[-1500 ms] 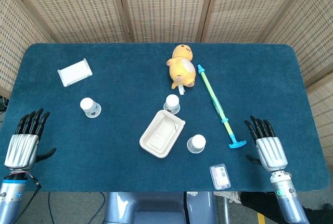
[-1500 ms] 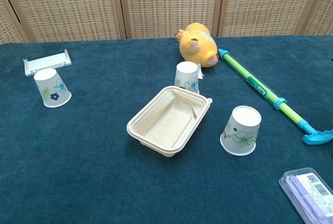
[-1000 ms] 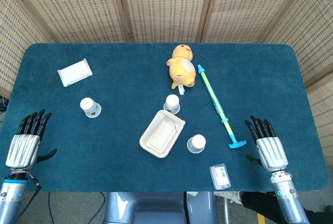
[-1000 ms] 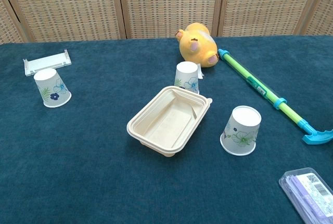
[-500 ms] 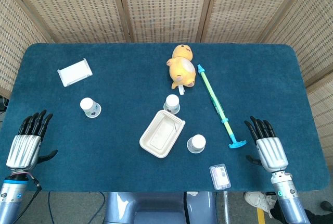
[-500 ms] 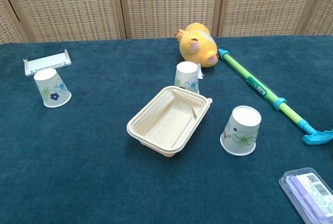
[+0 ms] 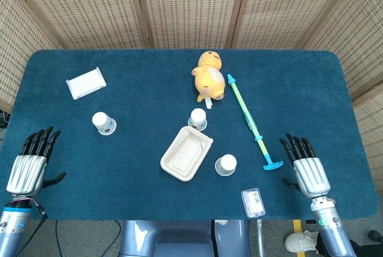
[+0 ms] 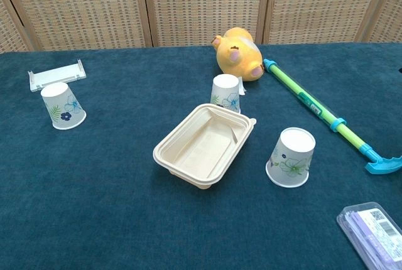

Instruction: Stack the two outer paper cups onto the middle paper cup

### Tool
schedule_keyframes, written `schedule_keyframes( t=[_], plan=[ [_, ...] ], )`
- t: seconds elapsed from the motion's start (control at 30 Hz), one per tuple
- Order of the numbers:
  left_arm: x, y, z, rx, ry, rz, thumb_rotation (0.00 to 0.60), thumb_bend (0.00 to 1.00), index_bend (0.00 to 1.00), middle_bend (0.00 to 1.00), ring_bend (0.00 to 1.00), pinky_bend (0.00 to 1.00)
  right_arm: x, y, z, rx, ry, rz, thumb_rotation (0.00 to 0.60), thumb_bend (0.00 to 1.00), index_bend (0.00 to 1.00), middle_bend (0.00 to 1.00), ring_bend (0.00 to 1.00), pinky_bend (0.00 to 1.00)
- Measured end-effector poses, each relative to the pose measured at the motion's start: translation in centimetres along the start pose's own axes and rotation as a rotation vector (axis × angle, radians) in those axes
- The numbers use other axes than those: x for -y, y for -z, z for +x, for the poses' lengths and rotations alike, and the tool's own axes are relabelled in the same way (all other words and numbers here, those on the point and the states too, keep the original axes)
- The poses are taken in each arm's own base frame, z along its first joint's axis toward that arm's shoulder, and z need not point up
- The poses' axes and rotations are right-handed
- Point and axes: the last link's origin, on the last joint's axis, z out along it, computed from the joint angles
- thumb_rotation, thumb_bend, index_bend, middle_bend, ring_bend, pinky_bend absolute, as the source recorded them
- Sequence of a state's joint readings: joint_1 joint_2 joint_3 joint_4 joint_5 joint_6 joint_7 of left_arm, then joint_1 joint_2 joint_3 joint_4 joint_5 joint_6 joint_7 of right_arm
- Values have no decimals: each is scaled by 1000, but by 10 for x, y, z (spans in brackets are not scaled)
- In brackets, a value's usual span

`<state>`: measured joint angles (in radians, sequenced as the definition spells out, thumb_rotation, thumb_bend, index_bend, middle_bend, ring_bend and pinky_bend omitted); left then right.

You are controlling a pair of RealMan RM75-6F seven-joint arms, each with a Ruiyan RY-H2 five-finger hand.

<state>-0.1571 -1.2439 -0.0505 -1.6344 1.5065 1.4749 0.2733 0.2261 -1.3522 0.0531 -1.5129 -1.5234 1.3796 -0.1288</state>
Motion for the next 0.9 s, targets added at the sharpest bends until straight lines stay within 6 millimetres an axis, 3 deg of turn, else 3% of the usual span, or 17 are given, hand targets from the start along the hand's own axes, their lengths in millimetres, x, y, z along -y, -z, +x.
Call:
schedule_keyframes(
  t=[0.13,0.37,0.7,0.9],
  plan=[
    [0,0,1,-2,3,1,600,0,0,0,0,58,6,-3,1,-8,-28,23,600,159,242,0,0,127],
    [0,1,3,-7,5,-3,600,0,0,0,0,57,27,-19,0,26,-60,82,600,242,298,0,0,146],
    [2,0,3,-5,12,0,600,0,0,0,0,57,60,-46,-9,98,-83,119,600,295,302,0,0,146],
    [2,0,2,-2,11,0,600,0,0,0,0,57,73,-50,-20,153,-83,127,600,296,302,0,0,141]
  ],
)
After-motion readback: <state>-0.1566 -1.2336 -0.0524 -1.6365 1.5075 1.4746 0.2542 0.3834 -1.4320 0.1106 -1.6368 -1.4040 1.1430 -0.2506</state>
